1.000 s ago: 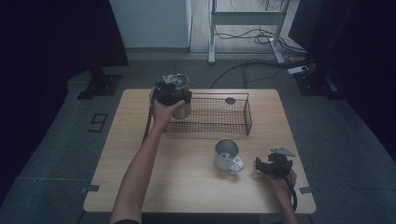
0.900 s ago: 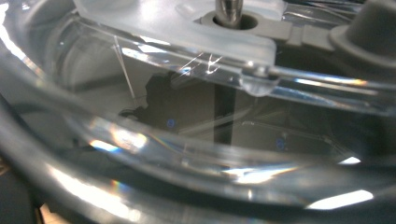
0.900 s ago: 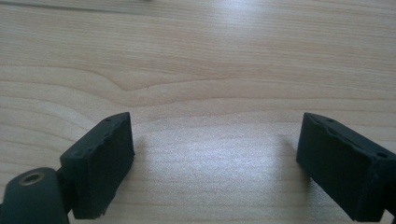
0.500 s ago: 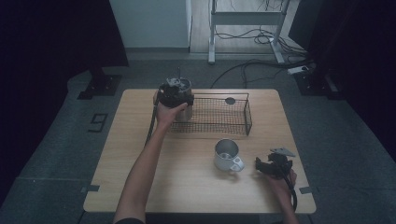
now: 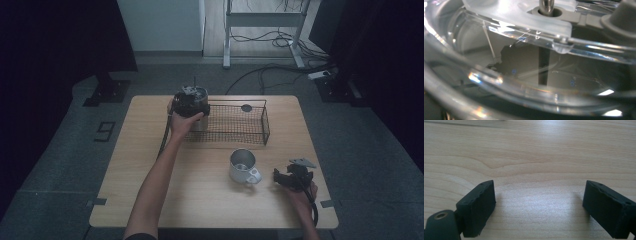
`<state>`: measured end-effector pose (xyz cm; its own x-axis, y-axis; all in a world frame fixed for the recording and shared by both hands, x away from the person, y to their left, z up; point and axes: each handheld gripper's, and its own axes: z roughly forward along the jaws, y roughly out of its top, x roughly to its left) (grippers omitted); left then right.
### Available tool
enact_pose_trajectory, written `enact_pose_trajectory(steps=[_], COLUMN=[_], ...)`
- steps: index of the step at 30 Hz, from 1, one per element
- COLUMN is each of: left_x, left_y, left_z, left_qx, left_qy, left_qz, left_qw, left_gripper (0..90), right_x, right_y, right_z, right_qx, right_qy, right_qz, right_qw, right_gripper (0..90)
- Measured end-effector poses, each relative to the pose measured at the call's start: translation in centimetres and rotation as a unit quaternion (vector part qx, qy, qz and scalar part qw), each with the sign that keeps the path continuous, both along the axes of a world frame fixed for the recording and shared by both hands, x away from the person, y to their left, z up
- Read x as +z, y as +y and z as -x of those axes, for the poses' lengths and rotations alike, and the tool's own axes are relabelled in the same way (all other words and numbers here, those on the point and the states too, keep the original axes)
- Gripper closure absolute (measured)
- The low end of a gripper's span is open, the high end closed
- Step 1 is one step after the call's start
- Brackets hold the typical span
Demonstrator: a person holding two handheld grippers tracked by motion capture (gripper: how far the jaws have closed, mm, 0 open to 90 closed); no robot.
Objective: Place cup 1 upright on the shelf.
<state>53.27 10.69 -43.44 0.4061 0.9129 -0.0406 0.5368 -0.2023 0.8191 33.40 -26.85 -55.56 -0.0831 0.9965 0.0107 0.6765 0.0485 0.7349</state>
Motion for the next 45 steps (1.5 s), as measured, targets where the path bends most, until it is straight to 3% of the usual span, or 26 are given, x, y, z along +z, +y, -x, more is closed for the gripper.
enact_pose_trajectory(steps=[14, 29, 35, 45], left_x=[-1.3, -2.4, -2.9, -3.6], left_y=[-0.1, -0.6, -0.4, -0.7], left_z=[-0.2, -0.2, -0.3, 0.0], left_qx=[0.012, 0.011, 0.018, 0.012], left_qy=[0.008, 0.011, 0.015, 0.012], left_qz=[0.004, -0.015, -0.012, -0.012], left_qw=[0.9999, 0.9998, 0.9996, 0.9998], left_gripper=[4.0, 3.9, 3.9, 3.9], right_x=[0.0, 0.0, 0.0, 0.0], right_y=[0.0, 0.0, 0.0, 0.0], right_z=[0.0, 0.0, 0.0, 0.0], right_qx=[0.000, 0.000, 0.000, 0.000], right_qy=[0.000, -0.001, -0.001, -0.001], right_qz=[0.000, 0.000, 0.001, 0.001], right_qw=[1.0000, 1.0000, 1.0000, 1.0000], right_gripper=[10.9, 11.0, 11.0, 11.0])
